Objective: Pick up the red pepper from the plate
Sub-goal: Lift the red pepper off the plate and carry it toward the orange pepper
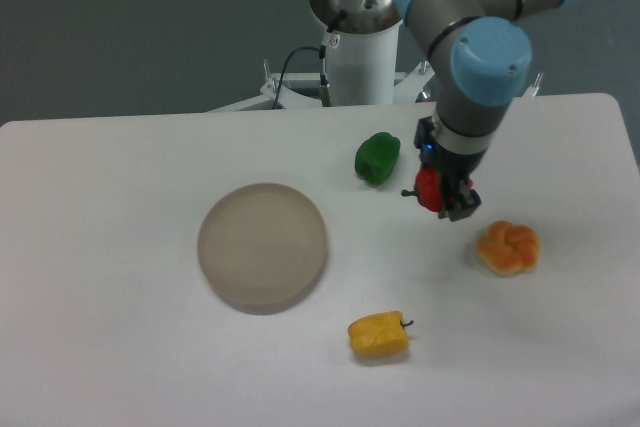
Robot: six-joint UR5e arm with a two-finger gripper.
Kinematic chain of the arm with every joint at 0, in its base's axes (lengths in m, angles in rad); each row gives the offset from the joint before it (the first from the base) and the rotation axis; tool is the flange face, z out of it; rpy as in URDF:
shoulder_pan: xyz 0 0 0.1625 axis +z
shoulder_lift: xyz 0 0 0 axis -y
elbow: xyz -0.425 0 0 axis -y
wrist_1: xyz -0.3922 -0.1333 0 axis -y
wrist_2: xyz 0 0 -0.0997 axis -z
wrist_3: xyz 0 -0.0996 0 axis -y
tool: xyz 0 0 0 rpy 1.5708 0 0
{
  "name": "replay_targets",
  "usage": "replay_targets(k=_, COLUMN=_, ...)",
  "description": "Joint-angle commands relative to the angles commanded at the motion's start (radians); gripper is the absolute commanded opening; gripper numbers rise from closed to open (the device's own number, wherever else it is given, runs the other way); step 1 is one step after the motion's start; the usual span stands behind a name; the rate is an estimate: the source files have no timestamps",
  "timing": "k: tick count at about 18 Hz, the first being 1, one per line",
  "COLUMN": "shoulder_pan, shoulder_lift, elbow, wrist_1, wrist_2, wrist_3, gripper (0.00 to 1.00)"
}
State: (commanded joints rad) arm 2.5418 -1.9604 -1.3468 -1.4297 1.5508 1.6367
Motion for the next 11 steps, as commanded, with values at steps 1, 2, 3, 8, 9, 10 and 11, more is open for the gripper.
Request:
replay_targets(k=1, shoulder_pan=0.0, shoulder_lift=-0.003, elbow=0.002, wrist_1=0.005, wrist_2=0.008, wrist_3=0.0, gripper=0.25)
replay_targets(k=2, shoulder_pan=0.0, shoulder_lift=-0.002, elbow=0.003, wrist_1=0.002, wrist_2=0.018, wrist_3=0.002, gripper=0.25)
replay_targets(k=3, shoulder_pan=0.0, shoulder_lift=-0.003, elbow=0.003, wrist_1=0.002, wrist_2=0.025, wrist_3=0.002, gripper=0.25)
replay_targets(k=8, shoulder_pan=0.003, shoulder_lift=-0.005, elbow=0.0, wrist_1=0.009, wrist_2=0.032, wrist_3=0.014, gripper=0.25)
replay_targets(k=9, shoulder_pan=0.003, shoulder_lift=-0.005, elbow=-0.002, wrist_1=0.009, wrist_2=0.032, wrist_3=0.012, gripper=0.25)
replay_targets(k=10, shoulder_pan=0.003, shoulder_lift=-0.005, elbow=-0.003, wrist_1=0.009, wrist_2=0.031, wrist_3=0.012, gripper=0.25)
replay_targets(k=11, shoulder_pan=0.002, shoulder_lift=-0.005, elbow=-0.003, wrist_1=0.008, wrist_2=0.032, wrist_3=0.012, gripper=0.25)
